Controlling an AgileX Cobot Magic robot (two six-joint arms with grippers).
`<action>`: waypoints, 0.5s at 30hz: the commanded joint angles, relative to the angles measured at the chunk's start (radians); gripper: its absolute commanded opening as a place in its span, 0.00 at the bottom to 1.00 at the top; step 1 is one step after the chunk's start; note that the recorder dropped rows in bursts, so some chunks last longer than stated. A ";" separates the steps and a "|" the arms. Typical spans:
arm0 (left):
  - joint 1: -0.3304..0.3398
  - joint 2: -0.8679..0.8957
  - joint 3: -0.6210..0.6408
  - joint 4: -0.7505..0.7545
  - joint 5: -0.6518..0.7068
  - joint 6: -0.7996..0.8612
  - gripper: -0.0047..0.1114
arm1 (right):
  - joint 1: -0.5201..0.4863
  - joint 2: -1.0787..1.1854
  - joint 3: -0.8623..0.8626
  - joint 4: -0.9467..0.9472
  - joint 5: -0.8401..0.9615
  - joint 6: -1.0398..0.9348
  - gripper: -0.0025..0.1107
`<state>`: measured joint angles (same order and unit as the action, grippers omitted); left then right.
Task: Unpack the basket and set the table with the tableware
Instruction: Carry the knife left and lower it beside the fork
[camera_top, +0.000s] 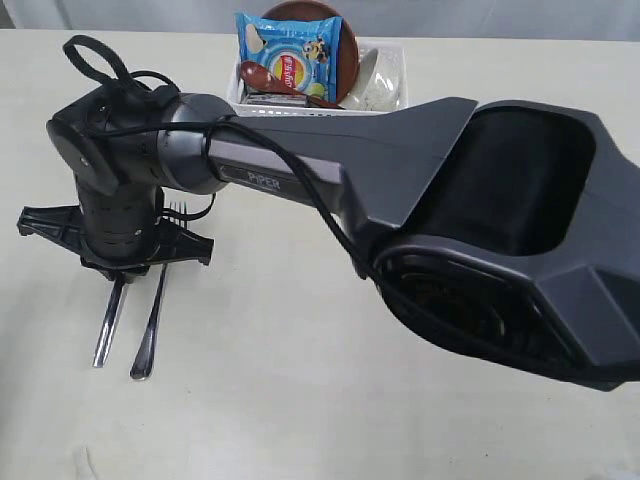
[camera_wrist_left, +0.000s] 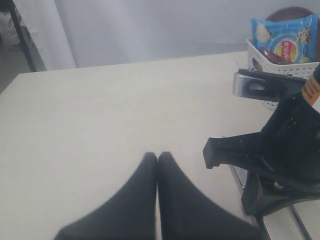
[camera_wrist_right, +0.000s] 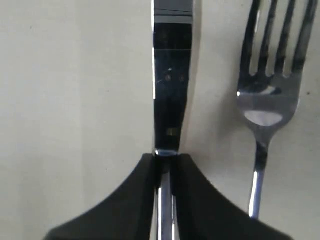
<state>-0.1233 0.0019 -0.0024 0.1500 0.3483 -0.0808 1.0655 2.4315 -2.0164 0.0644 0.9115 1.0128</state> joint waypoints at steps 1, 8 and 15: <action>-0.005 -0.002 0.002 0.004 -0.001 -0.002 0.04 | -0.005 -0.005 -0.006 -0.011 -0.010 -0.013 0.02; -0.005 -0.002 0.002 0.004 -0.001 -0.002 0.04 | -0.005 -0.005 -0.006 -0.011 -0.010 -0.016 0.02; -0.005 -0.002 0.002 0.004 -0.001 -0.002 0.04 | -0.005 -0.005 -0.006 -0.011 -0.008 -0.020 0.02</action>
<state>-0.1233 0.0019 -0.0024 0.1500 0.3483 -0.0808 1.0655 2.4315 -2.0164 0.0644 0.9115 1.0092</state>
